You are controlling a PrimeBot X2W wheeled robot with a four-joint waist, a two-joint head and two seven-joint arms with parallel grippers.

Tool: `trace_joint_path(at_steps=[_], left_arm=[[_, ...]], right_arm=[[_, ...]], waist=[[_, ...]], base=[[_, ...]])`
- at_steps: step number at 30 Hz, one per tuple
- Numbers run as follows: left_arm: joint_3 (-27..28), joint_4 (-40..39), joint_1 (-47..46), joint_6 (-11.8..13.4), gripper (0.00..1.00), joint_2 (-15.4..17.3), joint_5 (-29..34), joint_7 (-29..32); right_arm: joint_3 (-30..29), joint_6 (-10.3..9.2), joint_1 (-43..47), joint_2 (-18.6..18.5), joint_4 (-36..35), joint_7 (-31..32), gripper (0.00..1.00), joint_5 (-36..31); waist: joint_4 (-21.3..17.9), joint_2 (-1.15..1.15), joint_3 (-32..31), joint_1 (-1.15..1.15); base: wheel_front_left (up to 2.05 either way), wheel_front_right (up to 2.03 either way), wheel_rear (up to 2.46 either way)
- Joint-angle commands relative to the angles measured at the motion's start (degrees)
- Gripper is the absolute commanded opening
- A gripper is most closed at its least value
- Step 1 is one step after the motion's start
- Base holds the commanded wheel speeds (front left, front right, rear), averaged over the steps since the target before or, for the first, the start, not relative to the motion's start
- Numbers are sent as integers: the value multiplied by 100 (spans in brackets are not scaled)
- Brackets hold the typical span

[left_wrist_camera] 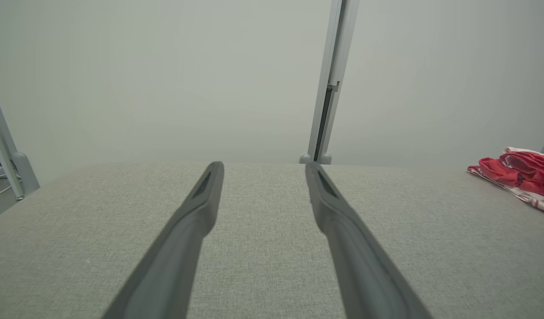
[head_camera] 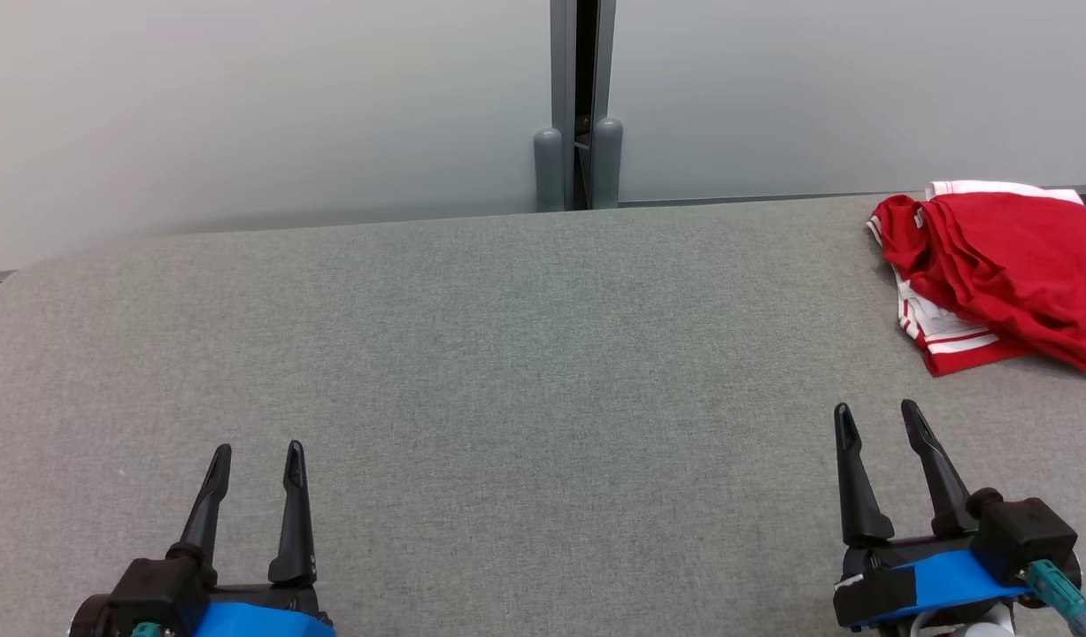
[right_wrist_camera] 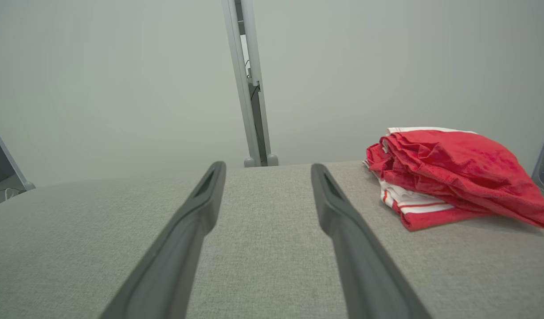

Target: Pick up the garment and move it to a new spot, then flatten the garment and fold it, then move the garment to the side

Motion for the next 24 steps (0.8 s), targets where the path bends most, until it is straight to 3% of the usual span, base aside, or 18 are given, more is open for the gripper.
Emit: trace_joint_path(at_steps=[1, 19, 20, 24], left_arm=[[-1, 6, 70, 11, 100, 22, -2, 5], [2, -16, 98, -2, 100, 22, -81, 5], [-20, 0, 24, -4, 0, 0, -70, 0], [-19, 185, 50, -8, 0, -25, -139, 28]], right_arm=[[-18, -3, 102, 34, -41, 3, 100, -49], [-55, -3, 169, 122, -78, 3, 100, -166], [-56, 0, 97, 91, -56, 0, 0, -119], [-57, 0, 126, 93, 115, 19, 0, -28]], waist=[[18, 0, -20, 0], [71, 0, -59, 0], [70, 0, -59, 0], [72, 0, -60, 1]], base=[[0, 0, 0], [0, 0, 0], [0, 0, 0], [0, 0, 0]])
